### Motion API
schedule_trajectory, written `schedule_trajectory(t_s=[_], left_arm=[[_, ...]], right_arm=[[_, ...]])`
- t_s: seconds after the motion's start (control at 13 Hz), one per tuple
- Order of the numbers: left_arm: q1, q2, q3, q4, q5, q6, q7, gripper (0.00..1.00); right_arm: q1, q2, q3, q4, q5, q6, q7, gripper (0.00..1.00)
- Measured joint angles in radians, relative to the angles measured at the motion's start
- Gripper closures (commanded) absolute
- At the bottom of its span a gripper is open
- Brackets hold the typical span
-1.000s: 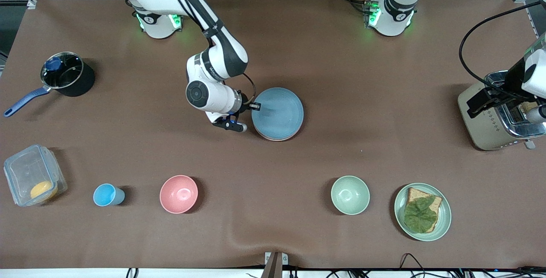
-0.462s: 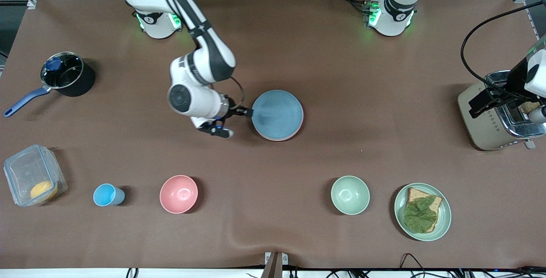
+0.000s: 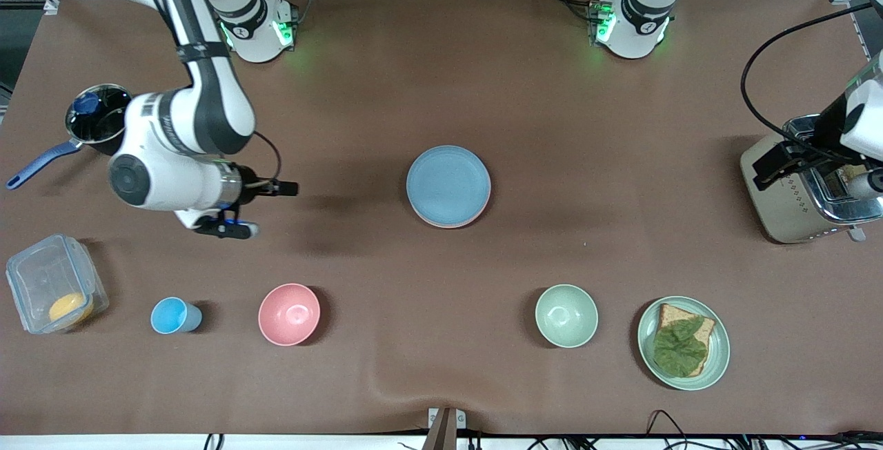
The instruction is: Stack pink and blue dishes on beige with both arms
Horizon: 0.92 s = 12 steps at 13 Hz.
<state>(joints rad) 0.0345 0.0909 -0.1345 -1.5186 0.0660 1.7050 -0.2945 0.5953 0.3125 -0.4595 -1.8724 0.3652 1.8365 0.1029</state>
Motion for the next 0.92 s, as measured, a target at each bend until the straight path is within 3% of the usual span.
schedule_trajectory(t_s=[0.31, 0.46, 0.92], left_arm=[[-0.006, -0.001, -0.003, 0.000, -0.043, -0.088, 0.000, 0.00], [-0.006, -0.003, -0.005, 0.001, -0.043, -0.123, 0.004, 0.00], [-0.007, -0.082, -0.025, -0.026, -0.042, -0.202, 0.030, 0.00]], right_arm=[[0.004, -0.041, -0.134, 0.012, -0.035, -0.011, -0.165, 0.00], [0.003, -0.047, -0.198, 0.074, -0.035, -0.067, -0.211, 0.00], [0.069, -0.059, -0.302, 0.237, -0.091, -0.183, -0.242, 0.00]])
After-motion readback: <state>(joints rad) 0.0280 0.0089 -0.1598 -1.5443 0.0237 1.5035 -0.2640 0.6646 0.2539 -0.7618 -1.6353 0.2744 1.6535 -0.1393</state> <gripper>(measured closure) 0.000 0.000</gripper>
